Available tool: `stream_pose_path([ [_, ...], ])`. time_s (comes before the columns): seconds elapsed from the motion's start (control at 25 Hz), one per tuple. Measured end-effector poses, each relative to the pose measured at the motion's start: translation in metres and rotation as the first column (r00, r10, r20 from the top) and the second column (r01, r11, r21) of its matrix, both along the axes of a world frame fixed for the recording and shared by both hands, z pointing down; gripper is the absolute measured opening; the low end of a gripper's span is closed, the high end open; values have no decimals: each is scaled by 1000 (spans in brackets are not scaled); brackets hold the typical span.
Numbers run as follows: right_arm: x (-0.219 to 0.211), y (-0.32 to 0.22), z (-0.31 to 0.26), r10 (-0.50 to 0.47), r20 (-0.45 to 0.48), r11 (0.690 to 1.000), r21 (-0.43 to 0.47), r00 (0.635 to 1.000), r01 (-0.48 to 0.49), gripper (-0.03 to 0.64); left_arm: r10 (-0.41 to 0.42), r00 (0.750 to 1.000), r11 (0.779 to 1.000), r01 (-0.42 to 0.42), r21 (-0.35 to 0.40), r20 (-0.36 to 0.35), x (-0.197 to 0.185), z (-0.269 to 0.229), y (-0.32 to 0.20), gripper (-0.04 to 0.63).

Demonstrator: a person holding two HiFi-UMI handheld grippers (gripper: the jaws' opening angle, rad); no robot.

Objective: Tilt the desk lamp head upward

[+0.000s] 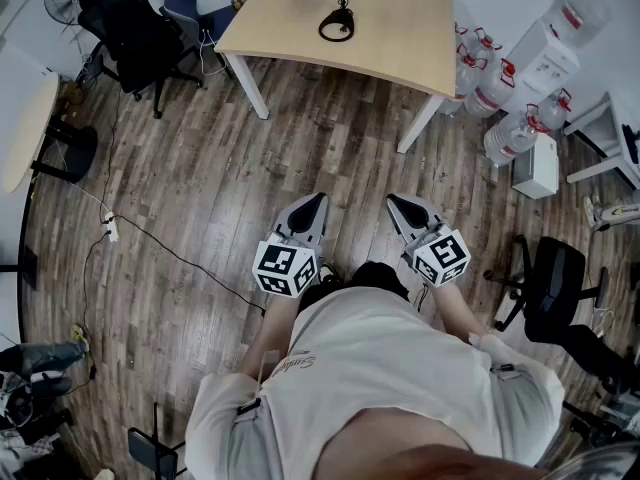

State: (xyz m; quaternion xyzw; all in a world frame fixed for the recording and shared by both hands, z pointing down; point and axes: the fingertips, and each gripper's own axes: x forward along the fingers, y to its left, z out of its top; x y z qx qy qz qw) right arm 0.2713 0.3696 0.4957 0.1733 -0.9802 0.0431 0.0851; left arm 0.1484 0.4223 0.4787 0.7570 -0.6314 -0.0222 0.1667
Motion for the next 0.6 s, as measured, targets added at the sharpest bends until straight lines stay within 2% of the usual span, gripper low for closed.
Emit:
stream_pose_path([
  [0.28, -17, -4, -9, 51, 49, 998, 25, 997, -53, -5, 11, 1000, 999, -11, -40, -12, -16, 18, 7, 17],
  [0.44, -16, -3, -1, 54, 20, 998, 27, 998, -55, -5, 13, 1000, 999, -14, -43, -20, -19, 23, 5, 17],
  [0.6, -7, -12, 18, 67, -17, 998, -7, 998, -67, -5, 38, 999, 997, -40, -69, -36, -14, 34, -8, 17],
])
